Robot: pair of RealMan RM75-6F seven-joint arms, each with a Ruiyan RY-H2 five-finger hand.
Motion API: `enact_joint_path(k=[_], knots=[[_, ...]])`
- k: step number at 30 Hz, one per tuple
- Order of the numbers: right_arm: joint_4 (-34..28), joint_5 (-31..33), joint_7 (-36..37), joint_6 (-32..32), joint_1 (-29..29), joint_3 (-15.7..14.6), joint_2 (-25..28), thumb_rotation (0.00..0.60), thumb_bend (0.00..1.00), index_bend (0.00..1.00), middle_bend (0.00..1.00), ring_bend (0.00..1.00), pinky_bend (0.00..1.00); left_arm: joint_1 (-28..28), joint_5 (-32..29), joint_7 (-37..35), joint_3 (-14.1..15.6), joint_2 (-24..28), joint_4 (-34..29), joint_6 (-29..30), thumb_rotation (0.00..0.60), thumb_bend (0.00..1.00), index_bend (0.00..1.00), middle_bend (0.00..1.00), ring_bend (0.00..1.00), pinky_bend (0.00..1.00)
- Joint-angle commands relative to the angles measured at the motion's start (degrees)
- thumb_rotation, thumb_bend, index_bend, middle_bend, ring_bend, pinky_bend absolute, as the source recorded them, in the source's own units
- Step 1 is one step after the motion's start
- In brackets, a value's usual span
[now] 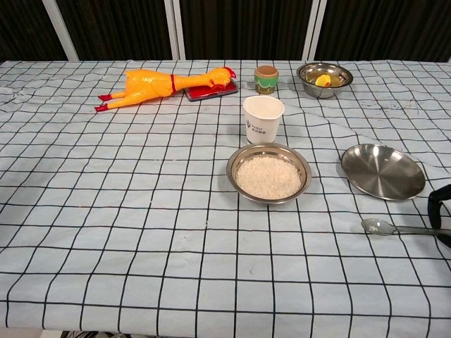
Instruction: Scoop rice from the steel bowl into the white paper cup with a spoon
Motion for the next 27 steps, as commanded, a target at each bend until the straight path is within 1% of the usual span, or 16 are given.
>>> enact_joint_path(k=[1, 4, 7, 12, 18, 22, 27], knots=[[-1.2, -0.7, -0.4, 0.4, 0.3, 0.2, 0.6, 0.600, 0.43, 0.60, 1.00, 1.00, 1.00, 0.0, 0.0, 0.0, 0.0, 0.0, 0.0, 0.0, 0.600, 0.00, 0.00, 0.00, 0.00, 0.00], [-2.5, -1.2, -1.5, 0.9, 0.8, 0.7, 1.5, 0.600, 0.45, 0.60, 1.00, 1.00, 1.00, 0.0, 0.0, -0.1, 0.0, 0.0, -0.1, 0.0, 0.600, 0.00, 0.00, 0.00, 0.00, 0.00], [-4.1, -1.3, -3.2, 1.5, 1.7, 1.9, 2.6, 0.600, 0.47, 0.61, 1.00, 1.00, 1.00, 0.0, 0.0, -0.1, 0.0, 0.0, -0.1, 0.0, 0.600, 0.00, 0.00, 0.00, 0.00, 0.00], [-7.4, 0.0, -9.1, 2.1, 4.8, 5.3, 4.8, 0.600, 0.49, 0.64, 1.00, 1.00, 1.00, 0.0, 0.0, -0.2, 0.0, 0.1, -0.2, -0.1, 0.600, 0.00, 0.00, 0.00, 0.00, 0.00], [-12.1, 3.6, -17.7, 2.4, 9.2, 9.6, 6.4, 0.600, 0.49, 0.65, 1.00, 1.00, 1.00, -0.2, -0.1, -0.3, 0.0, 0.1, -0.4, -0.4, 0.600, 0.00, 0.00, 0.00, 0.00, 0.00], [-14.3, 6.4, -24.5, 2.7, 12.6, 11.4, 5.7, 0.600, 0.49, 0.65, 1.00, 1.00, 1.00, -0.3, 0.0, -0.3, 0.1, 0.2, -0.6, -0.7, 0.600, 0.00, 0.00, 0.00, 0.00, 0.00], [-14.4, 10.3, -33.8, 3.8, 16.8, 11.7, 2.3, 0.600, 0.49, 0.65, 1.00, 1.00, 1.00, -0.4, 0.2, -0.6, 0.2, 0.3, -0.9, -0.9, 0.600, 0.00, 0.00, 0.00, 0.00, 0.00]])
